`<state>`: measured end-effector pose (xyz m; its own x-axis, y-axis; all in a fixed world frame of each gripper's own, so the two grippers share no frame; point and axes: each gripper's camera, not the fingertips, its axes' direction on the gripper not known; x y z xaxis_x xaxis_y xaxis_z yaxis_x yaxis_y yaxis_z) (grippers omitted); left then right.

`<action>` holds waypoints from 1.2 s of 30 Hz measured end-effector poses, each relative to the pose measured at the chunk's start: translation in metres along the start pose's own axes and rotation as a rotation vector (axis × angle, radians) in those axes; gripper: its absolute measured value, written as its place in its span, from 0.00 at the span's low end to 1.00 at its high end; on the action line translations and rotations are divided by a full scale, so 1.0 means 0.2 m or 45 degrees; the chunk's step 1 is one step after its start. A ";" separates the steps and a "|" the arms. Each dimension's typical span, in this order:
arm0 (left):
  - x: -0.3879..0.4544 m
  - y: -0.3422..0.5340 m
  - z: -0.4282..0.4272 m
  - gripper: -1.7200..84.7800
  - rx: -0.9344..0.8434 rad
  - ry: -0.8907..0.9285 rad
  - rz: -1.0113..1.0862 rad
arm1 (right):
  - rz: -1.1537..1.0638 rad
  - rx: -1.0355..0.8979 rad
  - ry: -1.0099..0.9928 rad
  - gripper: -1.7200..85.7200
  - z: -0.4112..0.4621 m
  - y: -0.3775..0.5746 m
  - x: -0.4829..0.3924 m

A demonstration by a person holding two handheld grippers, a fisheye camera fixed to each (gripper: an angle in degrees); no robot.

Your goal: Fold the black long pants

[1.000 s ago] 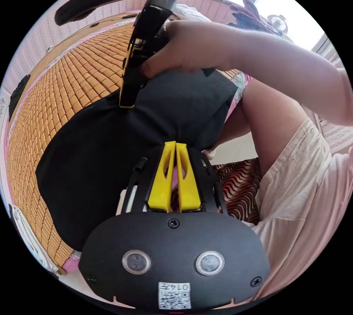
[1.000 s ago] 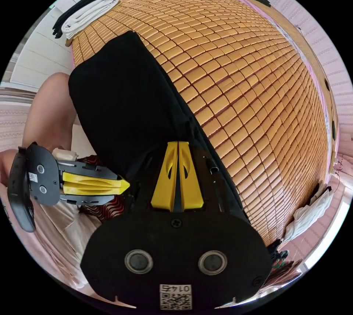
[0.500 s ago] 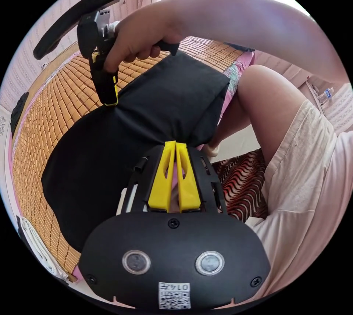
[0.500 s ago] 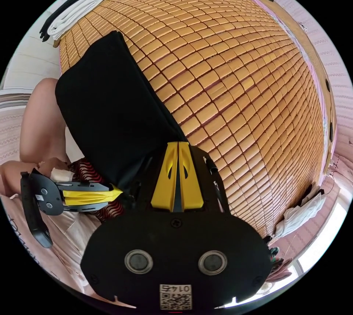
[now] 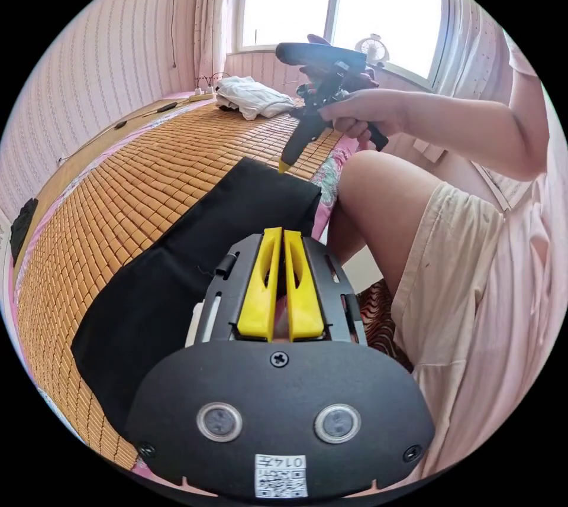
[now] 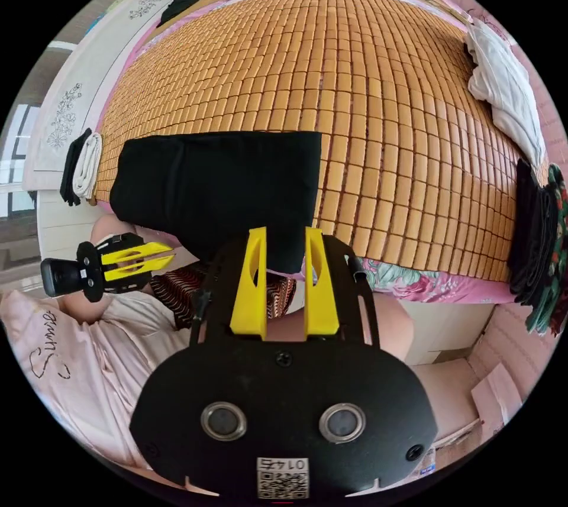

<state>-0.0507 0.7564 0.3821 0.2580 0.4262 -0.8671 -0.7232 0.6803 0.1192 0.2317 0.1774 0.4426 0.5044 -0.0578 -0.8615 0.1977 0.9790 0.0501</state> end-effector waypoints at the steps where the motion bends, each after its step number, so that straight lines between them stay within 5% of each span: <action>1: 0.02 -0.02 0.02 0.06 0.016 0.019 0.013 | 0.020 -0.051 -0.015 0.14 0.04 0.05 0.07; 6: 0.08 -0.12 0.15 0.19 0.049 0.162 0.084 | 0.019 -0.192 -0.133 0.10 0.21 0.13 0.26; 12: 0.10 -0.22 0.28 0.25 -0.069 0.289 0.076 | -0.196 0.026 -0.244 0.03 0.03 0.32 0.34; 17: 0.12 -0.27 0.31 0.11 -0.042 0.078 0.048 | -0.328 0.325 -0.570 0.03 -0.15 0.46 0.52; 20: 0.13 -0.29 0.34 0.06 -0.149 -0.054 0.074 | -0.157 0.568 -0.655 0.06 -0.19 0.54 0.81; 26: 0.15 -0.26 0.29 0.06 -0.108 -0.066 0.087 | 0.145 0.476 -0.876 0.15 0.13 0.51 1.21; 30: 0.17 -0.24 0.26 0.06 -0.104 -0.084 0.138 | 0.143 0.410 -0.866 0.06 0.28 0.49 1.23; 36: 0.12 -0.28 0.20 0.06 -0.064 -0.056 0.144 | 0.150 0.646 -1.053 0.03 0.17 0.71 1.48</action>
<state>0.0215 0.7525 0.3749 0.1999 0.5253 -0.8271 -0.7803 0.5959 0.1899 0.4376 0.2925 0.2130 0.9362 -0.2736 -0.2204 0.3489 0.7982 0.4910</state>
